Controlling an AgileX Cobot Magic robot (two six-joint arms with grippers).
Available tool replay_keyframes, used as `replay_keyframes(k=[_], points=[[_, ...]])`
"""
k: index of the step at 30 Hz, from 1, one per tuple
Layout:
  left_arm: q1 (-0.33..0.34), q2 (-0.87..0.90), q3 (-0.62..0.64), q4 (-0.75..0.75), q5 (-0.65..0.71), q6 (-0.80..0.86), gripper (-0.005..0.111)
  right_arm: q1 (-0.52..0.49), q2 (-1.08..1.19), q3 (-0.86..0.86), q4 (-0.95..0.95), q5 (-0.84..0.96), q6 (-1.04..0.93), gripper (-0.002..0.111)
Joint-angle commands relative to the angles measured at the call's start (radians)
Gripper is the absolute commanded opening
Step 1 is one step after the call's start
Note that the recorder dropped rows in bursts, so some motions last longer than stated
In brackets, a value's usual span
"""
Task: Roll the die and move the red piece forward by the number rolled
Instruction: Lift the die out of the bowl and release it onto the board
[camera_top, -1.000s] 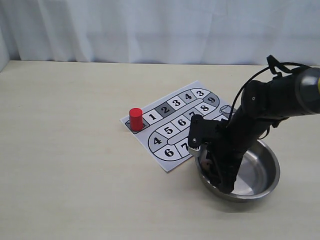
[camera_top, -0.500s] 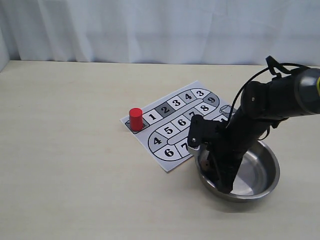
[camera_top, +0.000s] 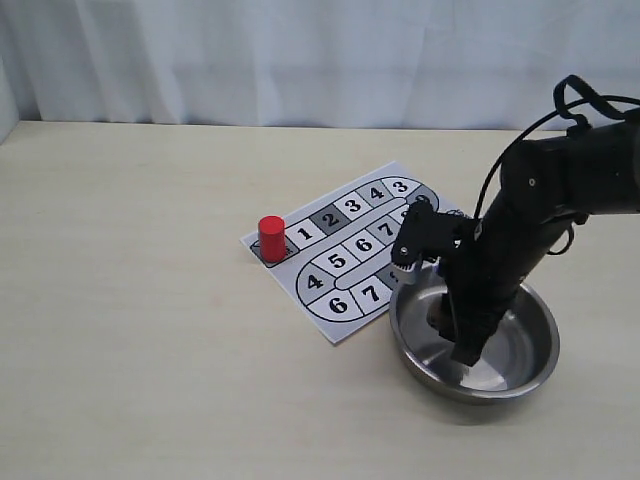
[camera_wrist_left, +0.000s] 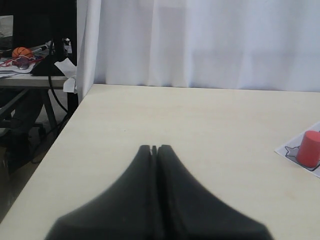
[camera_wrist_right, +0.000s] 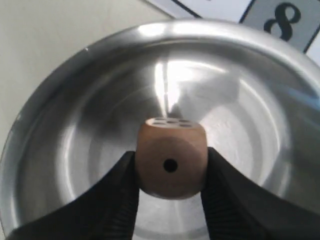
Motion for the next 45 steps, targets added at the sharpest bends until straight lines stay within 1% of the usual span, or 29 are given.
replay_keyframes(k=[1, 3, 5, 8, 11, 13, 17, 22, 27, 31, 36, 38, 39, 41, 43, 44, 45], points=[[0.0, 0.0, 0.002, -0.005, -0.013, -0.004, 0.0, 0.0, -0.024, -0.002, -0.096, 0.022, 0.15, 0.004], [0.0, 0.0, 0.002, -0.005, -0.013, -0.004, 0.0, 0.0, -0.024, -0.002, -0.125, 0.022, 0.212, 0.004], [0.0, 0.0, 0.002, -0.005, -0.013, -0.004, 0.0, -0.004, -0.024, -0.009, -0.184, 0.02, 0.329, 0.004], [0.0, 0.0, 0.002, -0.005, -0.013, -0.004, 0.0, -0.019, -0.024, -0.055, -0.268, 0.062, 0.491, 0.004], [0.0, 0.0, 0.002, -0.005, -0.013, -0.004, 0.0, -0.06, -0.024, -0.132, -0.276, 0.12, 0.582, 0.004], [0.0, 0.0, 0.002, -0.005, -0.013, -0.004, 0.0, -0.102, -0.024, -0.176, -0.271, 0.126, 0.632, 0.004], [0.0, 0.0, 0.002, -0.005, -0.013, -0.004, 0.0, -0.193, -0.024, -0.213, -0.266, 0.065, 0.763, 0.004], [0.0, 0.0, 0.002, -0.005, -0.013, -0.004, 0.0, -0.306, 0.003, -0.213, -0.266, -0.043, 0.897, 0.004], [0.0, 0.0, 0.002, -0.005, -0.013, -0.004, 0.0, -0.366, 0.088, -0.213, -0.195, -0.11, 0.906, 0.004], [0.0, 0.0, 0.002, -0.005, -0.013, -0.004, 0.0, -0.384, 0.153, -0.227, -0.146, -0.192, 0.823, 0.004], [0.0, 0.0, 0.002, -0.005, -0.013, -0.004, 0.0, -0.385, 0.208, -0.297, -0.142, -0.183, 0.799, 0.004], [0.0, 0.0, 0.002, -0.005, -0.013, -0.004, 0.0, -0.382, 0.215, -0.309, -0.111, -0.183, 0.742, 0.004], [0.0, 0.0, 0.002, -0.005, -0.013, -0.004, 0.0, -0.38, 0.215, -0.313, -0.027, -0.183, 0.653, 0.005], [0.0, 0.0, 0.002, -0.005, -0.013, -0.004, 0.0, -0.38, 0.215, -0.317, 0.24, -0.158, 0.373, 0.011], [0.0, 0.0, 0.002, -0.005, -0.013, -0.004, 0.0, -0.38, 0.215, -0.319, 0.51, -0.124, 0.135, 0.025], [0.0, 0.0, 0.002, -0.005, -0.013, -0.004, 0.0, -0.38, 0.217, -0.319, 0.597, -0.117, 0.076, 0.034], [0.0, 0.0, 0.002, -0.005, -0.013, -0.004, 0.0, -0.38, 0.217, -0.319, 0.646, -0.117, 0.05, 0.042]])
